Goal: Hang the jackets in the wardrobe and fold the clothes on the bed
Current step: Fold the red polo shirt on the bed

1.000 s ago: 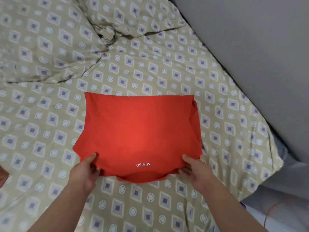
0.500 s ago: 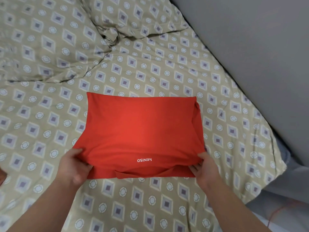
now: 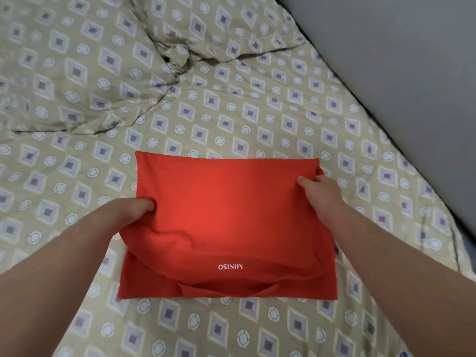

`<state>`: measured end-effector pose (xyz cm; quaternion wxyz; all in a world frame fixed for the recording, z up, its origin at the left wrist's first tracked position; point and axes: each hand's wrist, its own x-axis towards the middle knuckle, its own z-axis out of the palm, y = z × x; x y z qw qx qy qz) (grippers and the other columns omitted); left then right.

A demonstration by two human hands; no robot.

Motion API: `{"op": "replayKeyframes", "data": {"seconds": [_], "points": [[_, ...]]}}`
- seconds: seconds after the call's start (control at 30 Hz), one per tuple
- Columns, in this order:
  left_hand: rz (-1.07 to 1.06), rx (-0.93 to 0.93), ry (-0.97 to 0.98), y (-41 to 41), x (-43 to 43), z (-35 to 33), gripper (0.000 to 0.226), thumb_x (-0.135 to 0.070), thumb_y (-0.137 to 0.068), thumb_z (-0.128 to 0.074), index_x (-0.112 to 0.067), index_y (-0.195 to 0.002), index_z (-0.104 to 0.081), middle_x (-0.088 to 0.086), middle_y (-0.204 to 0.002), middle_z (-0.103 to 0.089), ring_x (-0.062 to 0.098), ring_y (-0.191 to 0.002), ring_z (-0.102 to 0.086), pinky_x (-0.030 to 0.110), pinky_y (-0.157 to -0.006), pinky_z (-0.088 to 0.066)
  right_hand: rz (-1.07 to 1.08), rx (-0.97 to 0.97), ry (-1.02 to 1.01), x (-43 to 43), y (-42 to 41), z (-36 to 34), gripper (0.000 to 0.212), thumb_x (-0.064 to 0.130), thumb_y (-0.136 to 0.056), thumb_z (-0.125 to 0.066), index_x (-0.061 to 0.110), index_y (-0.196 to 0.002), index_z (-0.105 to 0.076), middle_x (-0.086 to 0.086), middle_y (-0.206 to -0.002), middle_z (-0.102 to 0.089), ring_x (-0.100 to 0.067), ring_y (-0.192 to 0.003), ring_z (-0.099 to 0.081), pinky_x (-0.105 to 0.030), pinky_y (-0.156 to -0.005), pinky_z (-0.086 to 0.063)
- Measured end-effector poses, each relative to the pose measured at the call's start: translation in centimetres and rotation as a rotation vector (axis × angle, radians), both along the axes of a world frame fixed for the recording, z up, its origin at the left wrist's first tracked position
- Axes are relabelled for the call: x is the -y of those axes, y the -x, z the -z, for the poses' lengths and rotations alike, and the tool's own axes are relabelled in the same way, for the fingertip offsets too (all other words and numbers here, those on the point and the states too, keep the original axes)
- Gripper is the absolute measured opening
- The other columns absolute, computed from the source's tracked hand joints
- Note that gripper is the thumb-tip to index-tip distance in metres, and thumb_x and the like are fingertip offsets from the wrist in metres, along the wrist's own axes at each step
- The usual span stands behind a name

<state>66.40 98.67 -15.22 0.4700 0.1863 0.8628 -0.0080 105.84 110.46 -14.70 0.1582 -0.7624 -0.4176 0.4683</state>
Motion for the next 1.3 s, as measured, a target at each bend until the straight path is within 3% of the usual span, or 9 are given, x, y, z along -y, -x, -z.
{"op": "replayKeyframes", "data": {"seconds": [0.1, 0.2, 0.3, 0.47, 0.6, 0.73, 0.87, 1.07, 1.3], "points": [[0.123, -0.110, 0.002, 0.3, -1.1, -1.3, 0.055, -0.055, -0.082, -0.052, -0.011, -0.111, -0.065, 0.015, -0.116, -0.064, 0.034, -0.103, -0.060, 0.042, -0.092, -0.045, 0.095, -0.056, 0.009, -1.3, 0.0, 0.4, 0.017, 0.034, -0.082, -0.067, 0.018, -0.080, -0.068, -0.005, -0.087, -0.072, -0.024, -0.078, -0.067, -0.037, -0.074, -0.053], [0.255, -0.201, -0.258, 0.0, -2.8, -1.5, 0.046, -0.056, -0.083, -0.051, -0.013, -0.080, -0.064, 0.007, -0.083, -0.068, 0.031, -0.081, -0.064, 0.040, -0.074, -0.047, 0.145, -0.151, 0.030, -2.2, -0.3, 0.7, 0.020, 0.039, -0.083, -0.069, 0.019, -0.084, -0.071, 0.000, -0.085, -0.073, -0.018, -0.074, -0.067, -0.030, -0.064, -0.050], [0.109, -0.076, -0.412, -0.6, -4.8, -0.9, 0.038, -0.046, -0.088, -0.066, -0.008, -0.086, -0.066, 0.010, -0.082, -0.067, 0.028, -0.075, -0.063, 0.038, -0.072, -0.049, 0.233, -0.292, 0.112, -3.6, -0.2, 0.6, 0.029, 0.040, -0.083, -0.075, 0.017, -0.101, -0.072, 0.001, -0.094, -0.074, -0.018, -0.085, -0.069, -0.034, -0.078, -0.055], [-0.269, 0.077, -0.473, -0.5, -7.1, 0.3, 0.021, -0.027, -0.089, -0.072, -0.013, -0.101, -0.062, 0.003, -0.087, -0.062, 0.017, -0.073, -0.058, 0.028, -0.061, -0.042, 0.185, -0.375, 0.228, -5.0, 0.2, 0.9, 0.017, 0.014, -0.090, -0.069, 0.009, -0.105, -0.071, -0.006, -0.099, -0.074, -0.018, -0.081, -0.071, -0.032, -0.068, -0.057], [-0.379, -0.037, -0.559, 0.4, -8.5, 1.1, 0.024, -0.034, -0.098, -0.057, -0.010, -0.099, -0.058, 0.008, -0.094, -0.056, 0.023, -0.088, -0.053, 0.033, -0.074, -0.044, 0.334, -0.288, 0.096, -6.4, -1.3, 1.1, 0.027, 0.011, -0.087, -0.074, 0.010, -0.113, -0.068, -0.008, -0.104, -0.072, -0.021, -0.092, -0.069, -0.042, -0.087, -0.058], [-0.386, -0.002, -0.696, -0.1, -8.8, 1.5, 0.024, -0.038, -0.099, -0.055, -0.014, -0.099, -0.059, 0.002, -0.088, -0.058, 0.021, -0.086, -0.056, 0.031, -0.075, -0.046, 0.391, -0.281, -0.020, -6.6, -1.3, 1.9, 0.044, 0.025, -0.083, -0.081, 0.017, -0.123, -0.064, -0.001, -0.105, -0.069, -0.015, -0.091, -0.067, -0.034, -0.077, -0.058], [-0.464, 0.473, -0.603, 0.2, -5.3, 0.3, 0.041, -0.055, -0.092, -0.058, -0.019, -0.108, -0.068, -0.003, -0.101, -0.073, 0.011, -0.088, -0.070, 0.027, -0.076, -0.052, 0.266, -0.427, 0.058, -5.0, -1.5, 1.1, 0.034, 0.043, -0.086, -0.075, 0.023, -0.112, -0.067, 0.005, -0.097, -0.076, -0.011, -0.085, -0.072, -0.030, -0.068, -0.057], [-0.073, 0.493, -0.383, 1.7, 3.5, -1.2, 0.036, -0.032, -0.068, -0.085, -0.008, -0.093, -0.073, 0.011, -0.084, -0.074, 0.019, -0.065, -0.067, 0.022, -0.052, -0.051, -0.056, -0.309, 0.241, 3.6, -5.7, -0.3, 0.046, 0.042, -0.077, -0.077, 0.012, -0.110, -0.070, -0.004, -0.101, -0.077, -0.023, -0.094, -0.074, -0.037, -0.081, -0.056], [-0.529, 0.693, -0.241, 1.2, 8.1, -0.6, 0.016, -0.001, -0.079, -0.061, -0.008, -0.090, -0.053, 0.002, -0.052, -0.036, 0.005, -0.034, -0.031, 0.009, -0.030, -0.023, 0.023, -0.357, 0.395, 9.0, -8.4, 0.3, 0.025, 0.017, -0.090, -0.071, 0.012, -0.113, -0.064, 0.002, -0.070, -0.066, -0.010, -0.059, -0.060, -0.022, -0.045, -0.048]]}}
